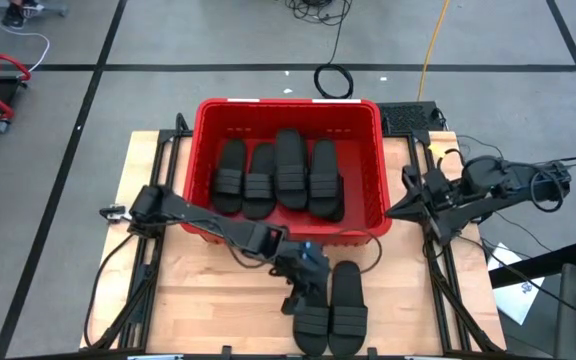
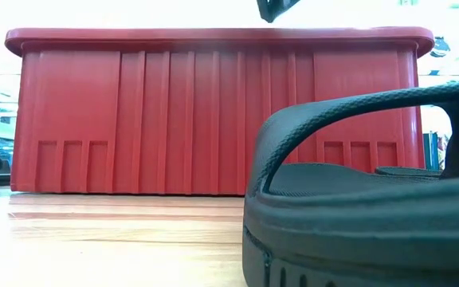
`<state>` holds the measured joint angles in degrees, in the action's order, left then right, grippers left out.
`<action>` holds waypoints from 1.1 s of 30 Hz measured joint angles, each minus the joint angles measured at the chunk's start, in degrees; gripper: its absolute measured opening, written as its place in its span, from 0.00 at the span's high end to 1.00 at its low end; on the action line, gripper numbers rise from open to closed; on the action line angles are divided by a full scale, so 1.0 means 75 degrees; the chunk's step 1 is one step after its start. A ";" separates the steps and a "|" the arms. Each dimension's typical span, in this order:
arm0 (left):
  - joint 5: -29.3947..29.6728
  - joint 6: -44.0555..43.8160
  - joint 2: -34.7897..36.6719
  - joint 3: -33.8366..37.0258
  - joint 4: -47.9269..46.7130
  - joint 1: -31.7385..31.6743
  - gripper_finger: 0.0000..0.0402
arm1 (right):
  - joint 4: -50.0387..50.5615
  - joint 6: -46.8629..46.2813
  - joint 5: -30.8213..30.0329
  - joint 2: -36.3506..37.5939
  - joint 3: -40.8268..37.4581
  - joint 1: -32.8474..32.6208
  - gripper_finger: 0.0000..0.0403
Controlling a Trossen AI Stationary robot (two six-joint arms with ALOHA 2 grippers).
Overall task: Pick and place slides into bin
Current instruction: Put the black slide into the red bin
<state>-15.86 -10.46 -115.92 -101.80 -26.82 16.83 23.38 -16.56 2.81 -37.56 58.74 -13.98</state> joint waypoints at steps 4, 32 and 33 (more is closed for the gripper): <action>0.0062 -0.0919 -0.0255 -0.0005 0.0056 -0.0028 0.94 | -0.0515 -0.0002 -0.0001 0.0026 0.0000 0.0000 1.00; 0.0849 -0.1190 -0.0789 0.0000 0.0281 0.1133 0.94 | -0.0218 0.0032 0.0999 0.0851 0.0009 -0.0003 1.00; 0.1054 -0.1322 -0.0792 0.0000 -0.0101 0.1140 0.94 | -0.0217 0.0072 0.0999 0.0851 0.0009 -0.0003 1.00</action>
<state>-7.96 -20.38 -121.86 -101.80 -27.58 25.38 21.75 -16.02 10.31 -31.18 58.81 -14.00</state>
